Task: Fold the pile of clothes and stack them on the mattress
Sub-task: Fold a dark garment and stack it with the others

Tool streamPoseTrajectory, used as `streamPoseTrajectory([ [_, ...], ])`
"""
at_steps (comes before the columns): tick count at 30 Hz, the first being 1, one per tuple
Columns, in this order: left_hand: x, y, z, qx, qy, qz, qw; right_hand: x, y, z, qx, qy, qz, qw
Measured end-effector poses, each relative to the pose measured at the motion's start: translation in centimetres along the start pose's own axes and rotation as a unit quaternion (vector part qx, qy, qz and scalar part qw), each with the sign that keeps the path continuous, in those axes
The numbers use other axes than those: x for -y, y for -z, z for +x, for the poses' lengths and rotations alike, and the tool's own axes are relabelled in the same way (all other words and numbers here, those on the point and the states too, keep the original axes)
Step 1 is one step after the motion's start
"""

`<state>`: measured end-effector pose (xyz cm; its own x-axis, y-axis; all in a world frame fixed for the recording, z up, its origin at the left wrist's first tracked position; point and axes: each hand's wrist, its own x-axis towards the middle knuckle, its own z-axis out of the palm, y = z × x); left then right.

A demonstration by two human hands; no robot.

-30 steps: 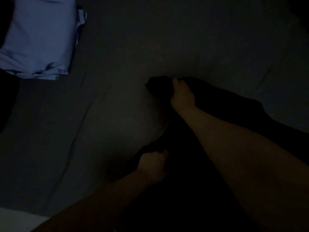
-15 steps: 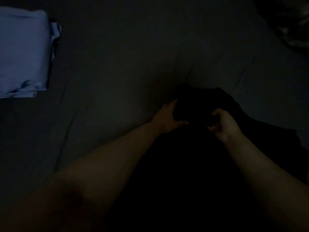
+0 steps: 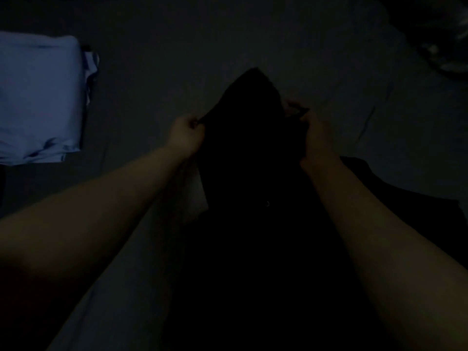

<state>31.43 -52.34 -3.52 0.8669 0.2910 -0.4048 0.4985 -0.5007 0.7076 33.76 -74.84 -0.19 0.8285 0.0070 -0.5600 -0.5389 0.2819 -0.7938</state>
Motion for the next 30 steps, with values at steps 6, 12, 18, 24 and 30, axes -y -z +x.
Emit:
streamPoseTrajectory([
  [6, 2.1, -0.3, 0.3, -0.024, 0.186, -0.316, 0.930, -2.7, -6.1, -0.6, 0.257, -0.069, -0.160, 0.951],
  [12, 7.4, -2.2, -4.5, -0.005, 0.245, -0.194, 0.950, -5.8, -2.6, 3.0, -0.006, 0.093, -0.503, 0.859],
  [18, 9.9, -4.8, -9.4, -0.033, 0.251, 0.010, 0.967, -6.3, -0.1, 6.4, -0.039, 0.104, -0.602, 0.791],
  [24, 7.3, -3.1, -7.3, 0.039, 0.325, -0.350, 0.878, -4.6, -2.1, 5.1, 0.226, 0.014, -0.615, 0.756],
  [30, 7.1, -2.5, -3.6, 0.038, 0.244, -0.081, 0.966, -3.4, -1.5, 4.7, 0.144, 0.159, -0.511, 0.833],
])
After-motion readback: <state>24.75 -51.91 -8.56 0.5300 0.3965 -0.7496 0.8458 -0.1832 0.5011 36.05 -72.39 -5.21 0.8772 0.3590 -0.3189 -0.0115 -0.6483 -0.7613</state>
